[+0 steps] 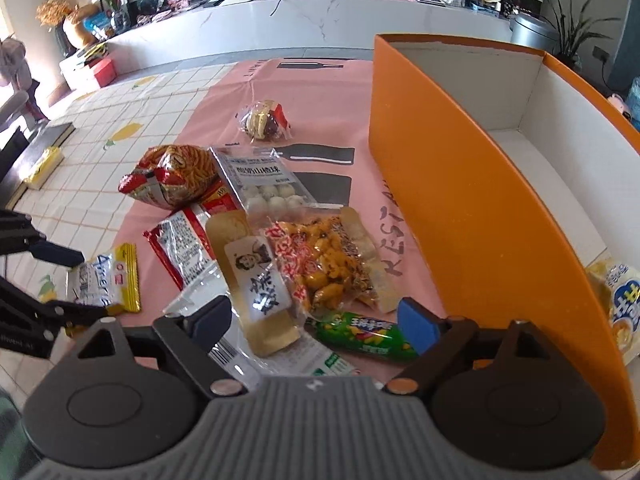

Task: Organize snacks
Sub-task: 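Move both tools back over the snack pile, then grasp the yellow Amer chip bag with left tool while right tool grasps green sausage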

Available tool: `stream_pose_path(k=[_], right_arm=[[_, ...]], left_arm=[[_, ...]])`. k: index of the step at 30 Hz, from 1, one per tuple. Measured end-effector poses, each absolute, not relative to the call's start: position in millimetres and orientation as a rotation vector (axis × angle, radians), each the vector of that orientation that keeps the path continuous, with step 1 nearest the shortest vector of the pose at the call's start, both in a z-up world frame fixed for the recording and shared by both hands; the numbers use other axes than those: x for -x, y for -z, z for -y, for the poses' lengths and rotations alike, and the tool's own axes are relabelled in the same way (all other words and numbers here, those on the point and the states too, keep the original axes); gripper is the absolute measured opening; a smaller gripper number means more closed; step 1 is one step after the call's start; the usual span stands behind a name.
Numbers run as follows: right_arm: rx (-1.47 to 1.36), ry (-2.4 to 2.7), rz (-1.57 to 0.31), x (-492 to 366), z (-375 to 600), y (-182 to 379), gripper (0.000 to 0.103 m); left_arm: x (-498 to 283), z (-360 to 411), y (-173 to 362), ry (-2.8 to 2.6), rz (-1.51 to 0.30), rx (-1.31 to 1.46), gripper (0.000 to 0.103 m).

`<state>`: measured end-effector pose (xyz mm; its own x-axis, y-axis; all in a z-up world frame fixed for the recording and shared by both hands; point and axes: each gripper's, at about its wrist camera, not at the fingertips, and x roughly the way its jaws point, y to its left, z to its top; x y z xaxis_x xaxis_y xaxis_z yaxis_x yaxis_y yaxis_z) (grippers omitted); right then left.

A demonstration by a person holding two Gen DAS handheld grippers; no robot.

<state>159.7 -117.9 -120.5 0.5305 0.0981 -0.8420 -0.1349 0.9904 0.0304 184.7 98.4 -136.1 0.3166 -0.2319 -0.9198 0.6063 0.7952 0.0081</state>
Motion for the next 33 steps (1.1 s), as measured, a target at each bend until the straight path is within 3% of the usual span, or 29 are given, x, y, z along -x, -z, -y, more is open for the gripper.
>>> stream_pose_path(k=[3,5,9,21,26,28,29,31,33], right_arm=[[0.118,-0.178,-1.037,-162.0,126.4,122.0,0.063],[0.16,-0.22,-1.054,-163.8,129.2,122.4,0.058],[0.28,-0.309,-1.096,-167.6,124.8,125.8,0.054],[0.684,-0.486,-1.2,-190.5,104.8,128.2,0.037],[0.728,-0.535,-1.247,-197.7,99.4,137.9,0.037],[0.68,-0.539,-1.269,-201.4,101.5,140.0,0.031],[0.649,-0.535,-1.281,-202.9,103.4,139.6,0.025],[0.624,-0.518,-1.28,-201.6,104.4,139.9,0.024],[0.597,-0.494,-1.284,-200.0,105.0,140.0,0.023]], left_arm=[[-186.6,-99.3,137.9,0.541,-1.14,-0.351,0.078],[-187.2,-100.1,137.7,0.522,-1.152,-0.319,0.076],[-184.6,-98.4,134.8,0.496,-1.198,-0.256,0.07],[-164.2,-93.8,135.5,0.514,-1.208,-0.255,0.076],[-157.6,-85.5,139.9,0.553,-1.175,-0.358,0.083],[-155.5,-82.3,141.5,0.557,-1.171,-0.386,0.084],[-154.9,-81.4,141.9,0.553,-1.169,-0.392,0.084],[-154.0,-80.5,142.3,0.535,-1.173,-0.391,0.084],[-154.9,-80.2,141.6,0.521,-1.181,-0.372,0.076]])
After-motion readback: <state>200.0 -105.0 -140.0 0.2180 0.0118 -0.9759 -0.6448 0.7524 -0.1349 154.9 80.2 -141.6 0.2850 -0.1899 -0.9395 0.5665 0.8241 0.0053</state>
